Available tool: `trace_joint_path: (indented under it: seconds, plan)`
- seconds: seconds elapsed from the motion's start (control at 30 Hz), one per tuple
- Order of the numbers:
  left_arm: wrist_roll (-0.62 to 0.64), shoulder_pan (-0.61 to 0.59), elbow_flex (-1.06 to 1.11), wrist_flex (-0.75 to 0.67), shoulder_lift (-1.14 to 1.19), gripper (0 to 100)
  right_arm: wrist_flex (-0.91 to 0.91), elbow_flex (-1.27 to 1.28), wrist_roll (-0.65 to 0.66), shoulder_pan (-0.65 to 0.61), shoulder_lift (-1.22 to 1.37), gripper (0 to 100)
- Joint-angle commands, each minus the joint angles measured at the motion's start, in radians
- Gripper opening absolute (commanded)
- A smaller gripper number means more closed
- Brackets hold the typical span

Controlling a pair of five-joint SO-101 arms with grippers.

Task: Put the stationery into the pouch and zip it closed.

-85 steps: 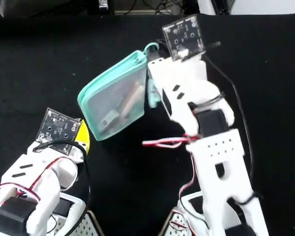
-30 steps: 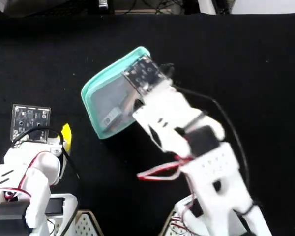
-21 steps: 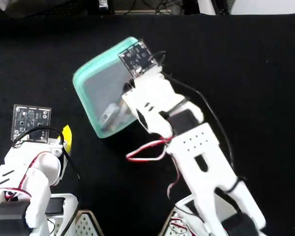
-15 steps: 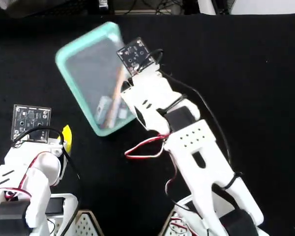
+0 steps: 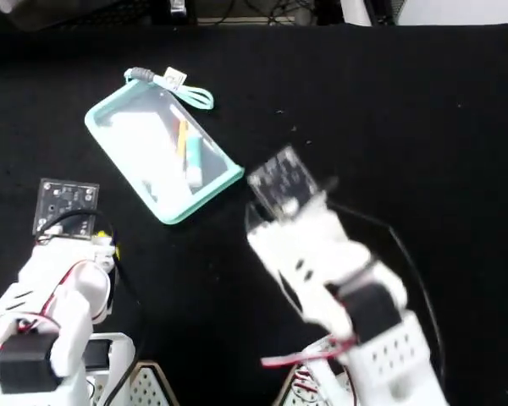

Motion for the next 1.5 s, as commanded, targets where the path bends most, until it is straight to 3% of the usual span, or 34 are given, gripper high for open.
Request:
trace_joint_path:
  seconds: [0.0,0.13,0.23,0.5,0.8,1.1,1.3,1.47]
  plan:
    - [-0.008,-0.007,0.059,-0.072,0.003,5,-0.005,0.199,0.000,0.040,-0.291,3.5]
    - [-0.055,-0.008,0.251,-0.255,0.003,5,0.002,0.387,0.054,0.187,-0.575,3.5]
    - [-0.025,-0.008,0.375,-0.327,0.003,5,0.011,0.479,0.061,0.233,-0.572,3.3]
    - [-0.017,-0.008,0.541,-0.341,0.003,5,0.012,0.639,0.063,0.296,-0.578,3.2]
    - [-0.020,-0.002,0.792,-0.470,0.003,5,0.201,0.648,0.063,0.327,-0.570,3.2]
    - [-0.017,-0.008,0.794,-0.474,0.003,5,0.229,0.650,0.054,0.430,-0.568,3.2]
    - [-0.018,-0.008,0.794,-0.474,0.003,5,0.229,0.650,-0.103,0.443,-0.568,3.4]
    - [-0.018,-0.008,0.794,-0.474,0.003,5,0.230,0.650,-0.109,0.443,-0.568,3.5]
